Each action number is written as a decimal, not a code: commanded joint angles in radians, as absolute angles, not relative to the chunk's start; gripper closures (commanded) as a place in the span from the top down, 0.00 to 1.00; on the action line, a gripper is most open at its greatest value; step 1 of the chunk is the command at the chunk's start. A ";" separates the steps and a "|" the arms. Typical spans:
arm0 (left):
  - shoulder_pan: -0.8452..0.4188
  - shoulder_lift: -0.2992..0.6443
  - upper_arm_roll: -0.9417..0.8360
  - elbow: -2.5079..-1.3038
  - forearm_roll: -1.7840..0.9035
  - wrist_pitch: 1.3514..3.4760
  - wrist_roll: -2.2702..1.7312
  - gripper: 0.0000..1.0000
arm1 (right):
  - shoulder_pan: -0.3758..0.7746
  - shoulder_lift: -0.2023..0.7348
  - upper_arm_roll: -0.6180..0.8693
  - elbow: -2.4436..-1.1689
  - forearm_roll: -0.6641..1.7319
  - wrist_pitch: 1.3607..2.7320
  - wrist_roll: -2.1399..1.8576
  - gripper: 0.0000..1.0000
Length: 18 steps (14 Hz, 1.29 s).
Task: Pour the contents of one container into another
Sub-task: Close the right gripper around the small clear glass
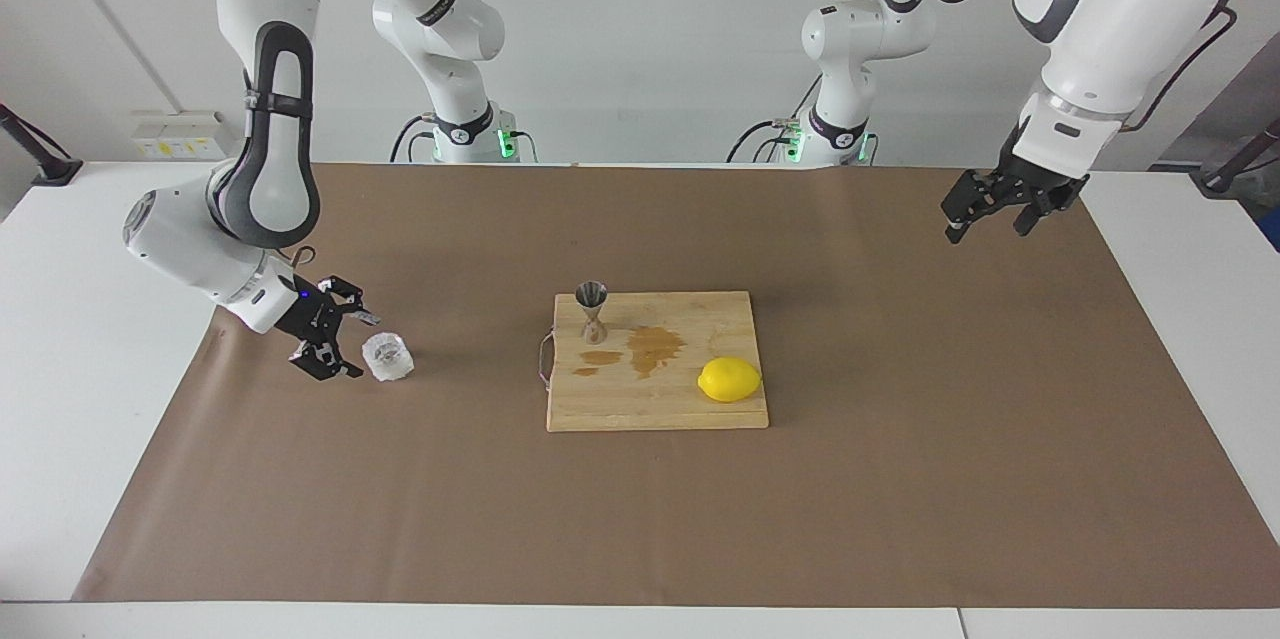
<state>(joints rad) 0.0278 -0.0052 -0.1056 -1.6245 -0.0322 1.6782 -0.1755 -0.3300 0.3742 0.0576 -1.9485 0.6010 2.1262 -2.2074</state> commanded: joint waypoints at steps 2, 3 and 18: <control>-0.026 -0.044 -0.043 -1.684 -0.046 1.670 -0.163 1.00 | -0.334 0.406 0.075 -1.937 0.688 2.146 -2.265 1.00; -0.032 -0.049 -0.043 -1.689 -0.046 1.667 -0.149 1.00 | -0.328 0.414 0.075 -1.939 0.704 2.151 -2.273 1.00; -0.017 -0.086 -0.060 -1.649 -0.034 1.531 -0.087 1.00 | -0.299 0.413 0.077 -1.988 0.762 2.194 -2.286 0.83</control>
<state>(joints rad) -0.0131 -0.0835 -0.0635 -1.6608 -0.0331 1.5814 -0.1026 -0.2946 0.4196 0.0710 -1.9628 0.7278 2.1773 -2.2463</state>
